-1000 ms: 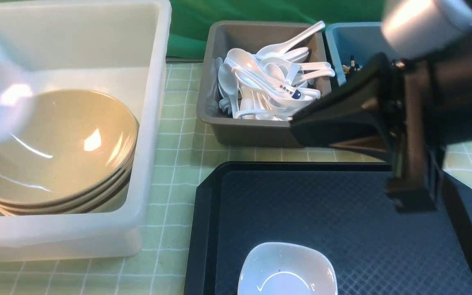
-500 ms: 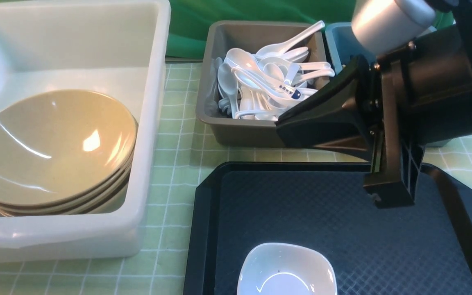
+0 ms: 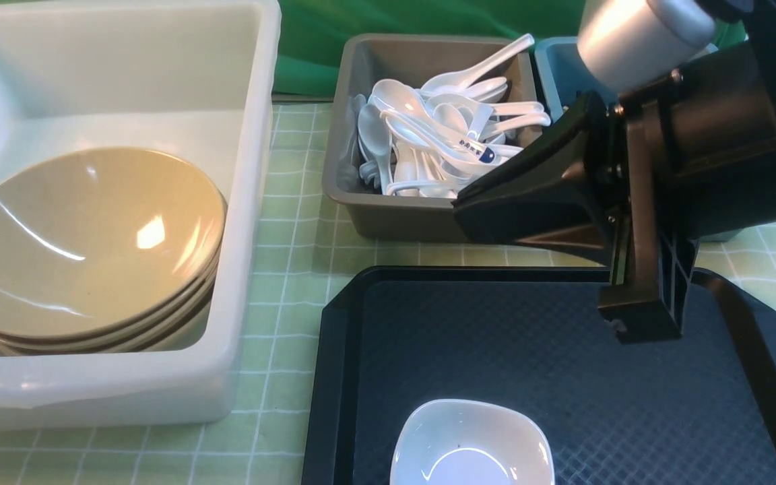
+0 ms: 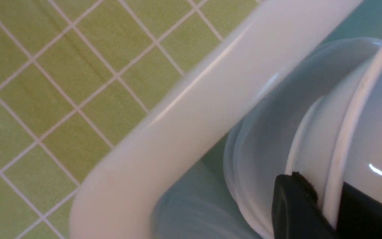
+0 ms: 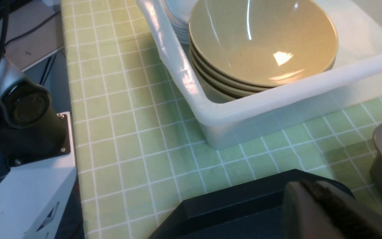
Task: On green table put chopsticks spoon bowls plates into blue grey white boxes.
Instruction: 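Place the white bowl into the white bin with the other dishes with the left gripper, then grasp the small white bowl on the black tray by its rim with the left gripper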
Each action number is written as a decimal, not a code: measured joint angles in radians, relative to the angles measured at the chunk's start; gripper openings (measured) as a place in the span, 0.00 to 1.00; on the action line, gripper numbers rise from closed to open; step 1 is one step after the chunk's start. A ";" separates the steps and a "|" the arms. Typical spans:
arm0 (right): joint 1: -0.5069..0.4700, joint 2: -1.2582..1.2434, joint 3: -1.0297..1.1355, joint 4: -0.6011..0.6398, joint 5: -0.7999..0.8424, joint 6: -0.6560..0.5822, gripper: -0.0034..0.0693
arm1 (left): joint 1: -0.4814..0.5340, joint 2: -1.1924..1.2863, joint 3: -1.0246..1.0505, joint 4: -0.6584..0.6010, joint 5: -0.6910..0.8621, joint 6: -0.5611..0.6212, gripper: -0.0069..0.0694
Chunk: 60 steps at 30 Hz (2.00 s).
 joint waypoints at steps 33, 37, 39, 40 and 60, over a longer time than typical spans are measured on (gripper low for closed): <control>0.000 -0.001 0.000 -0.023 0.050 -0.013 0.14 | -0.342 -0.298 -0.245 -0.045 0.253 0.081 0.96; 0.000 -0.033 0.000 -0.054 0.094 -0.009 0.15 | -0.608 -0.350 -0.146 -0.240 0.258 0.235 0.92; 0.000 -0.058 0.000 -0.054 0.108 0.007 0.15 | -0.706 -0.345 -0.072 -0.310 0.244 0.270 0.89; 0.000 -0.073 0.000 -0.055 0.118 0.010 0.15 | -0.759 -0.335 -0.033 -0.343 0.226 0.281 0.87; 0.000 -0.251 0.000 -0.056 0.256 0.093 0.18 | -1.198 0.290 -0.019 -0.521 -0.010 0.510 0.74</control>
